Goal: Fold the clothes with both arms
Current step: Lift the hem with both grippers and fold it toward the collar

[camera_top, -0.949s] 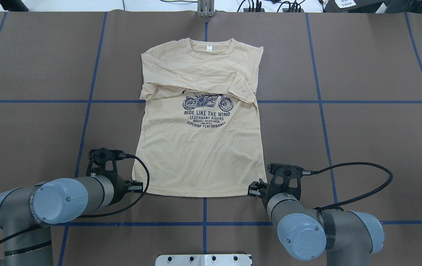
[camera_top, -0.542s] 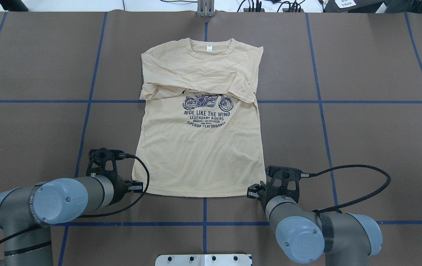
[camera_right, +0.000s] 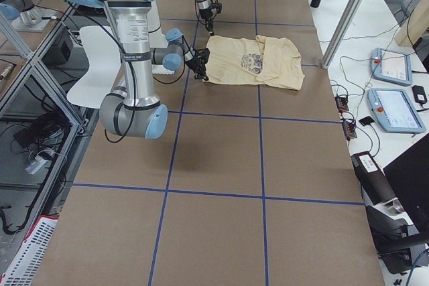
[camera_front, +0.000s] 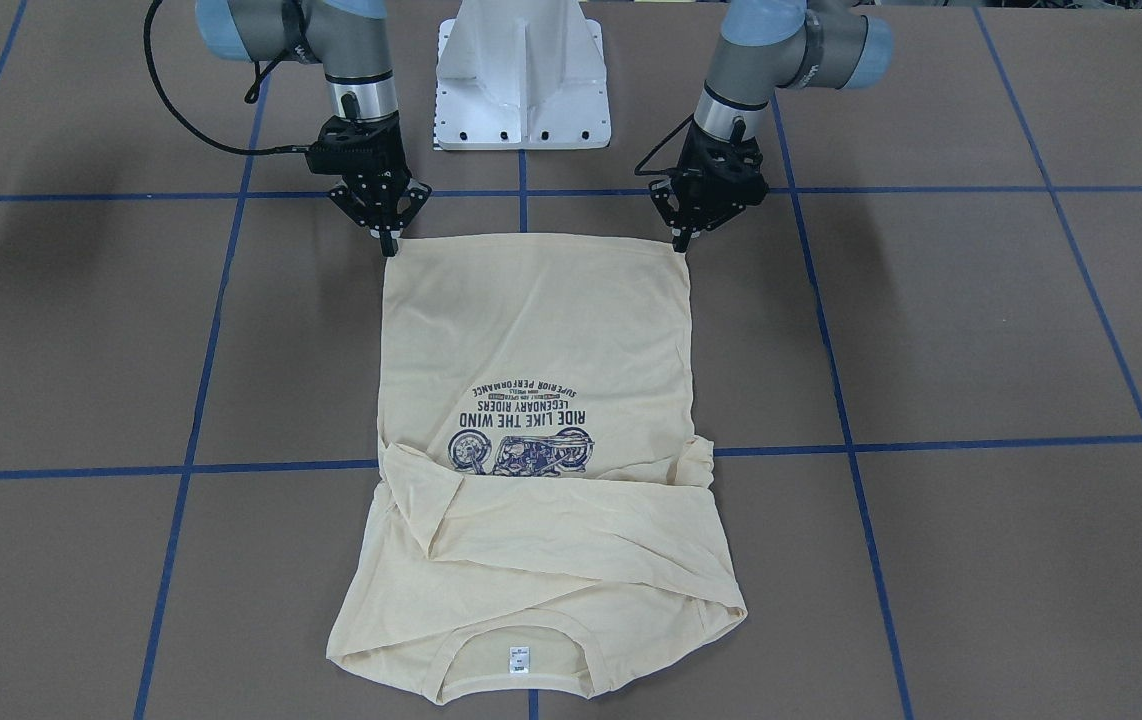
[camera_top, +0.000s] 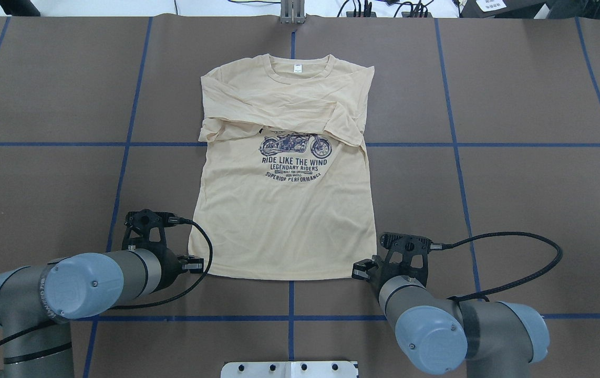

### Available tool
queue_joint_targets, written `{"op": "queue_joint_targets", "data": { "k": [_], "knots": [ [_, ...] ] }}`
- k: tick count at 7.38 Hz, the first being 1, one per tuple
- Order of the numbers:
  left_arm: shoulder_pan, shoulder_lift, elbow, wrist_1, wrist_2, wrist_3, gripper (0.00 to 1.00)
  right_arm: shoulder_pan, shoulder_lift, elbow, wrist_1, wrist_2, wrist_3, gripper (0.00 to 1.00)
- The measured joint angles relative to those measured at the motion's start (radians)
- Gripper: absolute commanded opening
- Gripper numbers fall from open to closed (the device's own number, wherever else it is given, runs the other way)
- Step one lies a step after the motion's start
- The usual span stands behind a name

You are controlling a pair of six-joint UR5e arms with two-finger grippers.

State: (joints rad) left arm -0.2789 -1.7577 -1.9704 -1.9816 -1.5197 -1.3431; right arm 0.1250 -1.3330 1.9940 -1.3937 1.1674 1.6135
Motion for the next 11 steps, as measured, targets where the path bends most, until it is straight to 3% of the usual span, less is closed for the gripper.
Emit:
{"op": "queue_joint_targets", "data": {
  "k": [2,4,6,7,8,11],
  "knots": [
    [-0.006,0.005,-0.162,0.120,-0.083,0.002,0.00,0.013,-0.046,0.197,-0.085,0.059,-0.002,0.00],
    [-0.009,0.005,-0.373,0.287,-0.162,0.002,0.00,0.023,-0.120,0.427,-0.171,0.169,-0.003,0.00],
    [-0.009,-0.003,-0.534,0.441,-0.213,0.001,0.00,0.028,-0.149,0.599,-0.270,0.257,-0.004,0.00],
    [-0.010,-0.010,-0.552,0.483,-0.220,0.001,0.00,0.039,-0.140,0.619,-0.303,0.272,-0.007,0.00],
    [-0.024,-0.030,-0.522,0.501,-0.219,0.000,0.00,0.068,-0.101,0.582,-0.316,0.278,-0.015,0.00],
    [-0.151,-0.191,-0.277,0.510,-0.183,0.062,0.00,0.239,0.084,0.332,-0.316,0.280,-0.107,0.00]
  ]
}}
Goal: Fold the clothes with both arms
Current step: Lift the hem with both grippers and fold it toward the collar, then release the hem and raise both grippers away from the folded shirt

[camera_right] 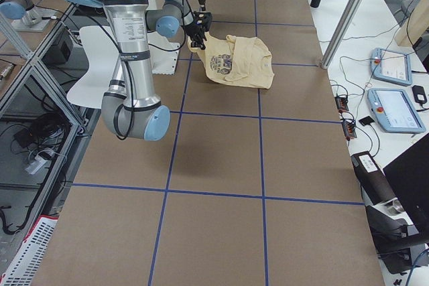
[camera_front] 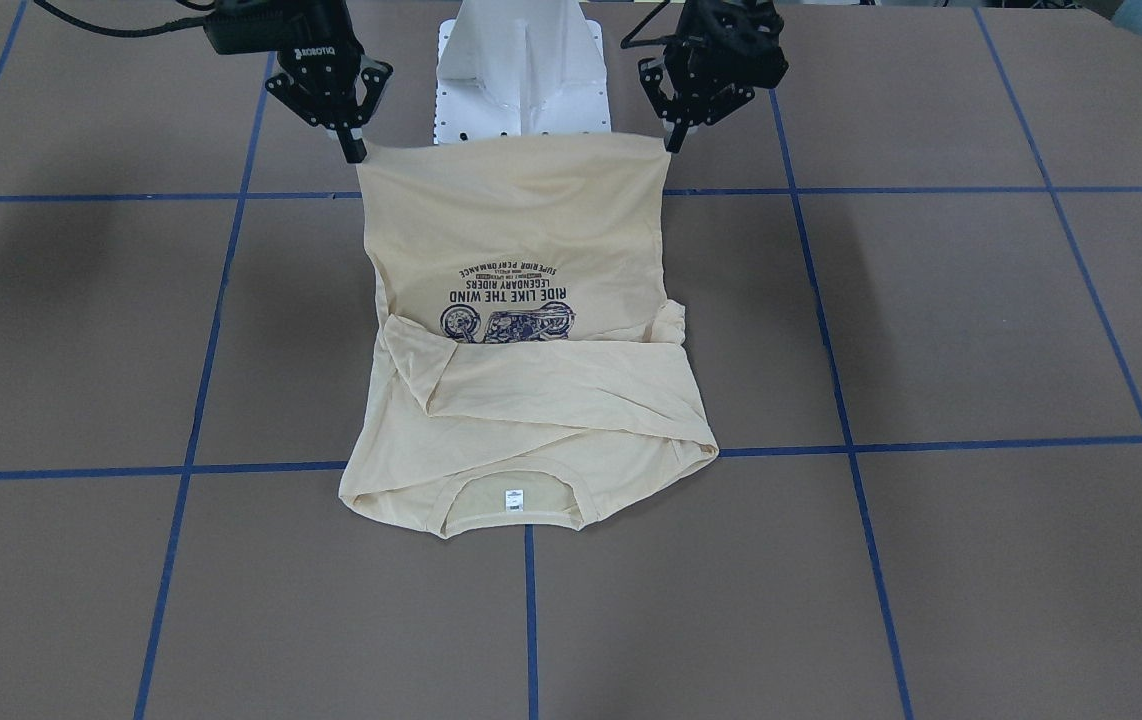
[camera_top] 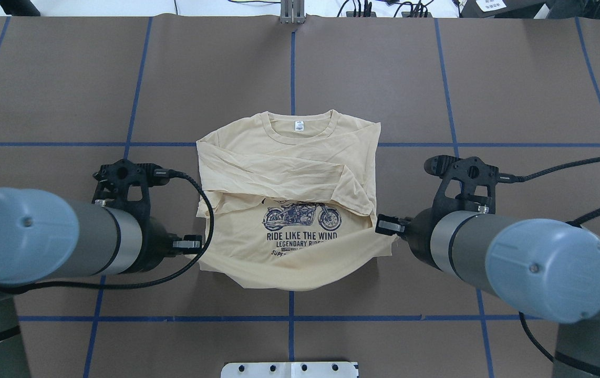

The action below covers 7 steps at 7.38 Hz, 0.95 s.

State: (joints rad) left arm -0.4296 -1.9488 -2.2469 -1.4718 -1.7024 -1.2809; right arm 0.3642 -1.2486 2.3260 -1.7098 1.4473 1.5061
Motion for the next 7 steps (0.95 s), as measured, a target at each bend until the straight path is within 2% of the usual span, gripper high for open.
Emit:
{"op": "queue_joint_targets", "data": {
  "k": [4,6,7],
  "knots": [
    [-0.199,-0.115,0.181,-0.003,0.024,0.151,0.00,0.193,0.136,-0.187,0.002,0.020,-0.058,0.00],
    [-0.234,-0.206,0.335,-0.028,0.071,0.180,0.00,0.253,0.210,-0.308,0.009,0.040,-0.095,0.00],
    [-0.247,-0.228,0.421,-0.083,0.093,0.206,0.00,0.277,0.239,-0.389,0.046,0.055,-0.119,0.00]
  ]
}}
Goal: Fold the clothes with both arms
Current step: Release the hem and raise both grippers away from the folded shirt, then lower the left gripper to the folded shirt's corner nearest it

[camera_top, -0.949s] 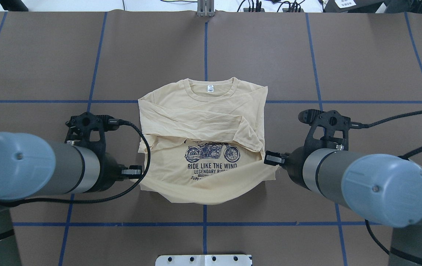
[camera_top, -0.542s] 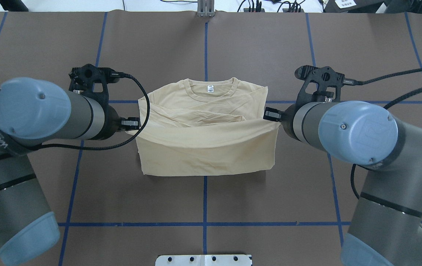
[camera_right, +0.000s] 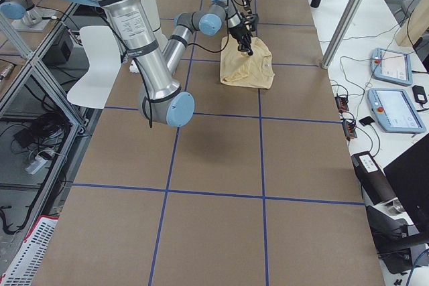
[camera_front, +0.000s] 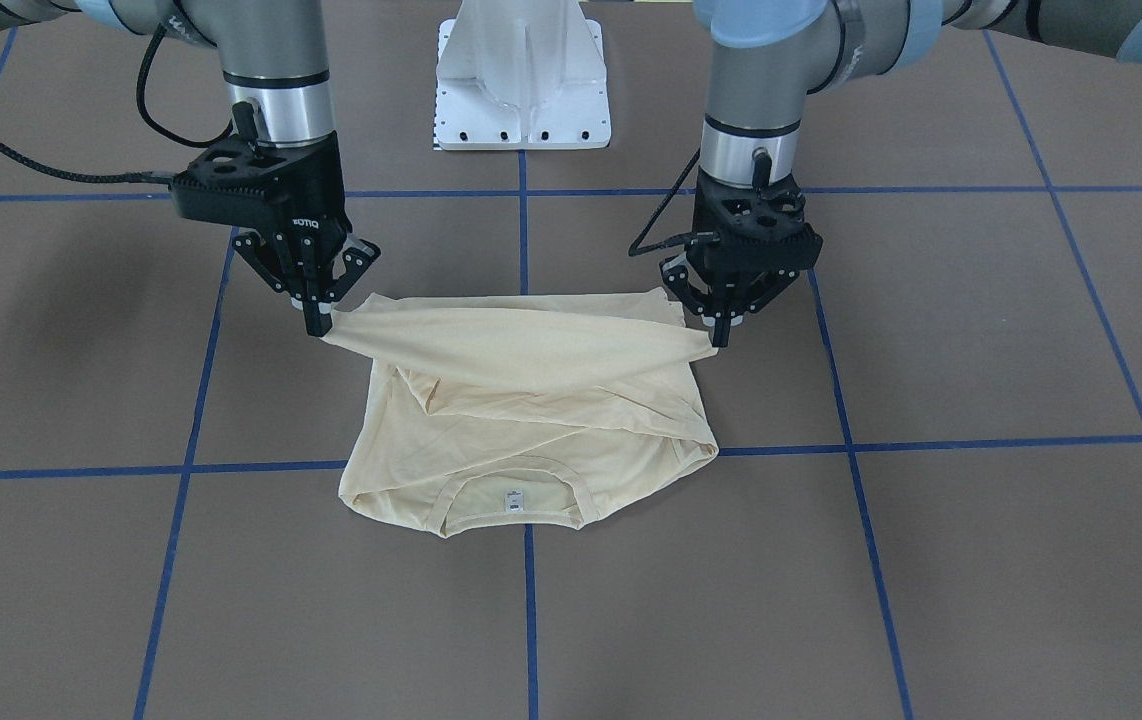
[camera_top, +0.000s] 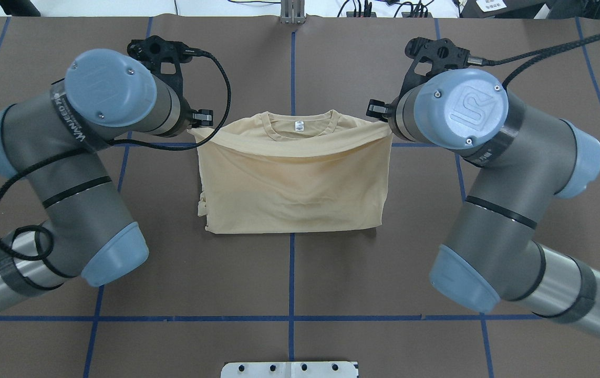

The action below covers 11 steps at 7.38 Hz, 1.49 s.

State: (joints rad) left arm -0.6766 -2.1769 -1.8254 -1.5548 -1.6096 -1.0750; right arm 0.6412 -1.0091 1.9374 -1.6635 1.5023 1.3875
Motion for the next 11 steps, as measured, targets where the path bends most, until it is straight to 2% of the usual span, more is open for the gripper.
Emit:
{"op": "queue_joint_targets", "data": {
  "k": [2,3,4,6,7,9,11],
  "knots": [
    [-0.014,-0.018,0.176,-0.155,0.016,0.038,0.00,0.025,0.063,-0.226,0.173,0.012,-0.022,0.00],
    [-0.017,-0.026,0.270,-0.234,0.018,0.066,0.63,0.034,0.085,-0.321,0.239,0.016,-0.038,0.44],
    [-0.021,-0.030,0.335,-0.297,0.018,0.088,1.00,0.043,0.100,-0.386,0.277,0.024,-0.052,0.99],
    [-0.029,-0.017,0.368,-0.395,0.014,0.141,1.00,0.074,0.120,-0.451,0.299,0.080,-0.084,1.00],
    [-0.036,0.009,0.343,-0.445,0.002,0.171,1.00,0.107,0.121,-0.452,0.302,0.154,-0.130,1.00],
    [-0.041,0.125,0.194,-0.476,-0.070,0.188,1.00,0.150,0.065,-0.399,0.318,0.251,-0.225,1.00],
    [-0.007,0.251,0.051,-0.483,-0.102,0.145,1.00,0.159,-0.050,-0.318,0.413,0.273,-0.271,1.00]
  ]
}}
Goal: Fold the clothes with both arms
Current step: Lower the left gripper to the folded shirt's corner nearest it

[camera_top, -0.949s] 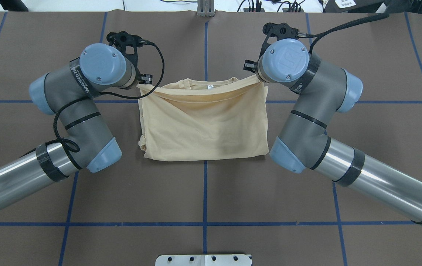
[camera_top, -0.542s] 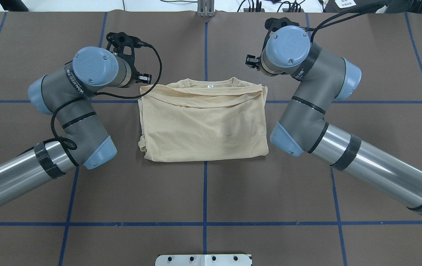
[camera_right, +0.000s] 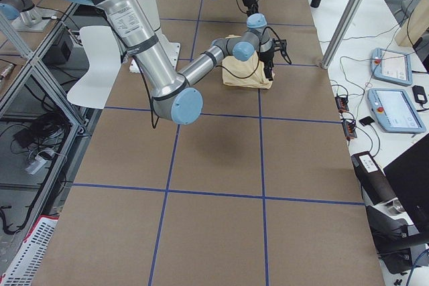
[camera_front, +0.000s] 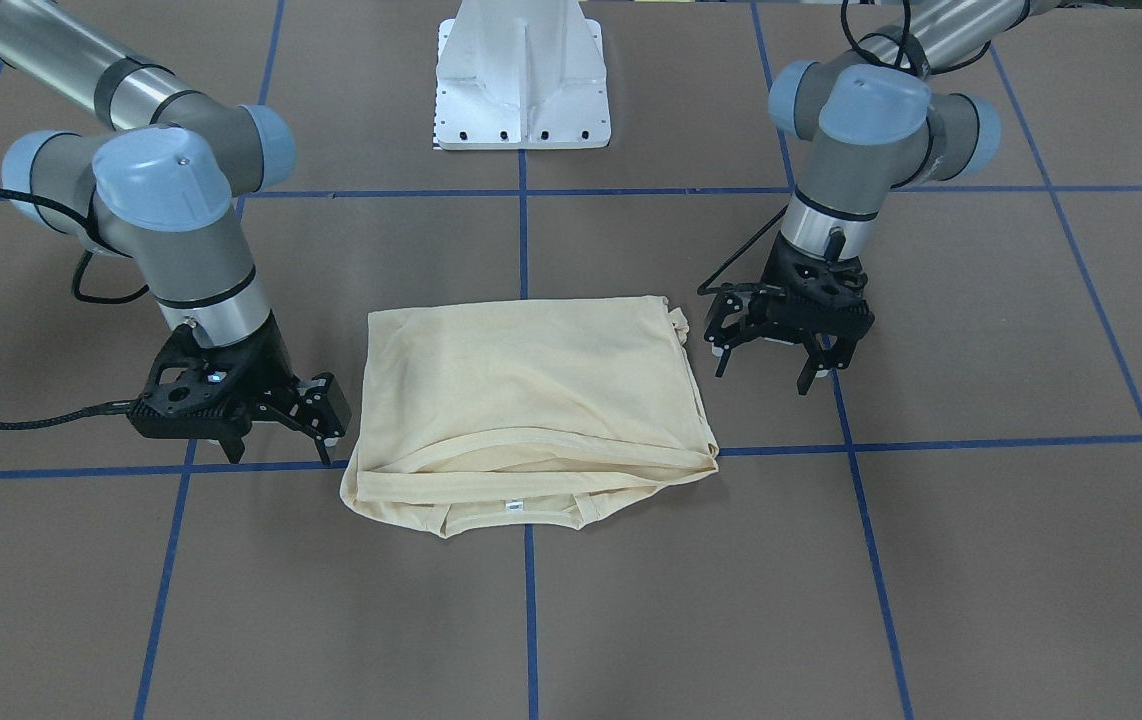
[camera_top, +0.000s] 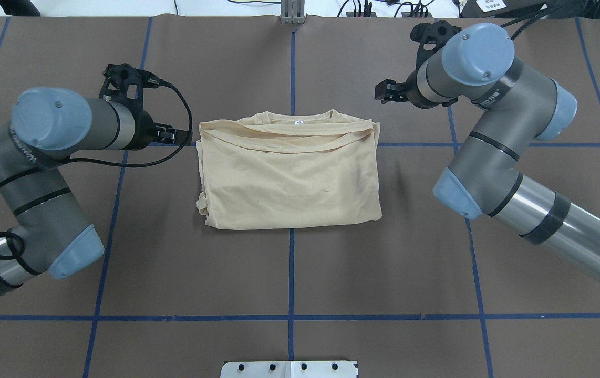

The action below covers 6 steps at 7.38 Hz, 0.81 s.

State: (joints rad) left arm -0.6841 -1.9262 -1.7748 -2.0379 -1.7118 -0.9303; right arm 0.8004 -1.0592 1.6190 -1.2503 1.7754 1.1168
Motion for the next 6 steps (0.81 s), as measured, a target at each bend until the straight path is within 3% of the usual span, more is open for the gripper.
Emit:
{"op": "queue_joint_targets", "data": {
  "k": [1,3,6],
  "knots": [
    [0.047,0.024,-0.021,-0.007,0.000,-0.045,0.99,0.001,-0.026,0.013,0.029,0.002,-0.006,1.00],
    [0.138,0.036,-0.021,-0.057,0.003,-0.121,0.79,0.001,-0.040,0.020,0.045,0.001,-0.009,1.00],
    [0.191,0.031,0.010,-0.083,0.004,-0.147,0.78,-0.001,-0.041,0.021,0.048,-0.002,-0.009,1.00]
  ]
}}
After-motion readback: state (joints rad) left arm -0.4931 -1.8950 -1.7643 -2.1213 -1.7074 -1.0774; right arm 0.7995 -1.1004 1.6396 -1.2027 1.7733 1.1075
